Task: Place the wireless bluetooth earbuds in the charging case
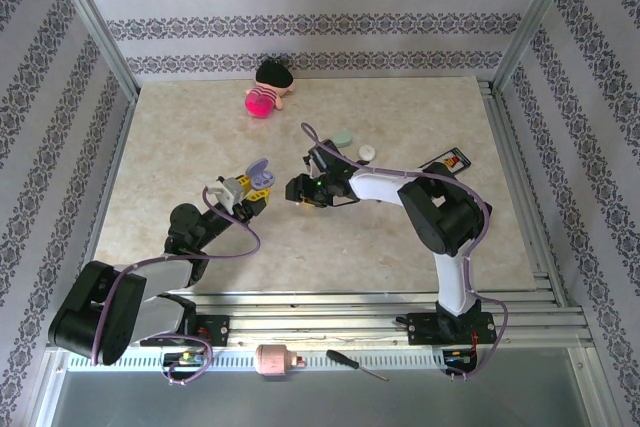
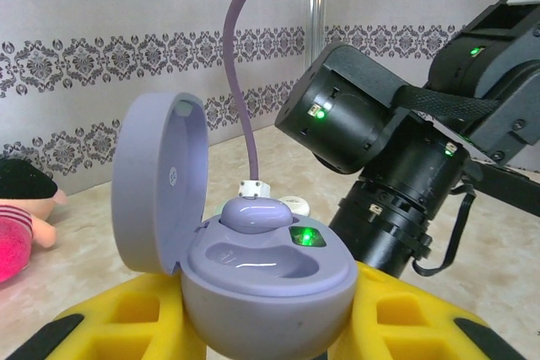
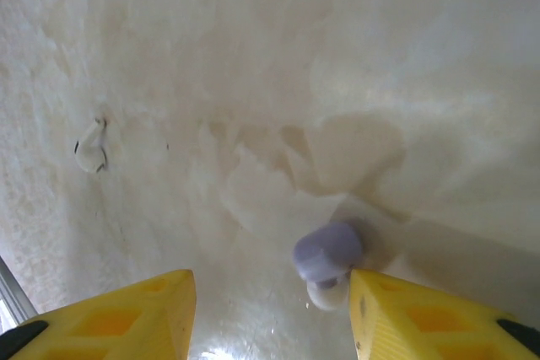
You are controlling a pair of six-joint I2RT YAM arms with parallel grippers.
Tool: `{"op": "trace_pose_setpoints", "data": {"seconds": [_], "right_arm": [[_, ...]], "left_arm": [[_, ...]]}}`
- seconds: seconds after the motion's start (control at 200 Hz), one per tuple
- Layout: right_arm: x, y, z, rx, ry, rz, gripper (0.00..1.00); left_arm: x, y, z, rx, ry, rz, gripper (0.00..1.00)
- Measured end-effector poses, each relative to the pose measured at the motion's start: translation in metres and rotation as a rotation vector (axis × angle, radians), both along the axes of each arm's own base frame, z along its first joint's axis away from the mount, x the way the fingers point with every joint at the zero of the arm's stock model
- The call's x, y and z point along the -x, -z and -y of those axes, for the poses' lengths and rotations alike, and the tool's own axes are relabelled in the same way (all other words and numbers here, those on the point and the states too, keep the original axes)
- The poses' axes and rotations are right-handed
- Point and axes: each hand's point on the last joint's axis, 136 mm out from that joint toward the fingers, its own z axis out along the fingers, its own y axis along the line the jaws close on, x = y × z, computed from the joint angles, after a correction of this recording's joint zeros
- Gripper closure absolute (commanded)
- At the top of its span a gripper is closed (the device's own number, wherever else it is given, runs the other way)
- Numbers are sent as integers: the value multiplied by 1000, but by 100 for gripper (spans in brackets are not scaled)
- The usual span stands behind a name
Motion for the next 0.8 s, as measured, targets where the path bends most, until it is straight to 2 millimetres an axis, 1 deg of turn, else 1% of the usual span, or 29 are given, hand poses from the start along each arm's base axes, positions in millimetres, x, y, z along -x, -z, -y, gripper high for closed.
{"op": "trace_pose_setpoints", "data": {"seconds": [0.085,0.225,0.31,0.42,0.495,0.605,0.7,0.799], "right_arm": [[-11,0,2,1,9,11,50],[-27,-2,-1,2,8,30,52],[-32,-6,-3,-2,2,38,53],[-32,-10,-4,2,-17,48,53],[-32,-8,-1,40,-28,63,52],[-28,0,6,159,-50,101,49],[-20,4,8,271,-85,147,49],[-14,6,4,376,-126,200,52]], "left_arm": [[0,-1,0,1,0,5,77],[0,-2,0,3,0,11,77],[0,-2,-1,4,-7,11,77],[-4,-3,-6,11,-39,7,77],[-8,-4,-14,16,-81,8,77],[-13,-7,-26,25,-146,17,77],[-15,-9,-37,35,-198,23,77],[-16,-13,-44,44,-228,28,77]]}}
